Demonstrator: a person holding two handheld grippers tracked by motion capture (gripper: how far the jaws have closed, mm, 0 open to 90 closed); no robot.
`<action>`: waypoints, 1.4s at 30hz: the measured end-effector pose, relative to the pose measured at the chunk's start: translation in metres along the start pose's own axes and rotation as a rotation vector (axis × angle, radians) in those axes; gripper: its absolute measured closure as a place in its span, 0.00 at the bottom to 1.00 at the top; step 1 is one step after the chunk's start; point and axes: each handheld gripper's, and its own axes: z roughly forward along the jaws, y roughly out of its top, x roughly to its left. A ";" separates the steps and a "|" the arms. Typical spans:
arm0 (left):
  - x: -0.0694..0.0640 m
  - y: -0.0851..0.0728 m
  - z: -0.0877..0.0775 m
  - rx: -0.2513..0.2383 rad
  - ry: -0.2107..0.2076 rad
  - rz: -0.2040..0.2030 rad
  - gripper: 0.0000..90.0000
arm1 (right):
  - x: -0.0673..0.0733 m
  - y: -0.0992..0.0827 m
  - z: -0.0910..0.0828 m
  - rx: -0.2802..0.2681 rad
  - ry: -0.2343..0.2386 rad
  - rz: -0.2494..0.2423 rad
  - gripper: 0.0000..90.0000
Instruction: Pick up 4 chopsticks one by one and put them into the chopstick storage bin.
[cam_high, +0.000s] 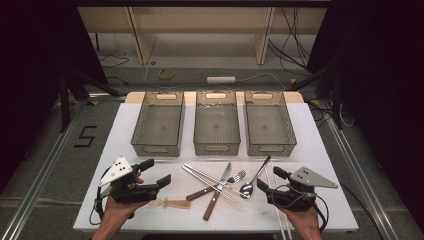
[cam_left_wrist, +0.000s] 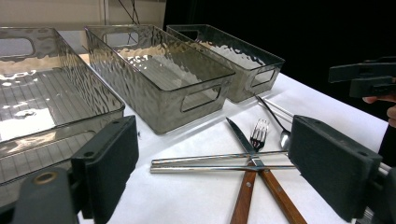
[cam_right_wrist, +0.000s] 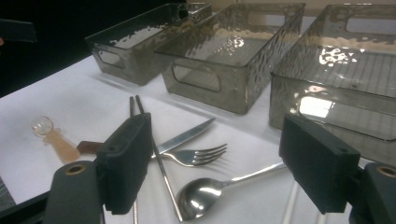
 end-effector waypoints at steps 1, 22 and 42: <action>0.000 0.000 0.000 0.000 0.000 0.000 0.17 | 0.000 0.000 0.000 0.000 0.000 0.000 0.30; 0.000 0.000 -0.001 -0.003 -0.003 -0.005 0.17 | -0.015 0.013 -0.010 0.367 -0.127 0.009 0.43; -0.002 0.000 -0.001 -0.004 -0.001 0.005 0.17 | -0.018 -0.019 0.003 0.687 -0.234 0.057 0.71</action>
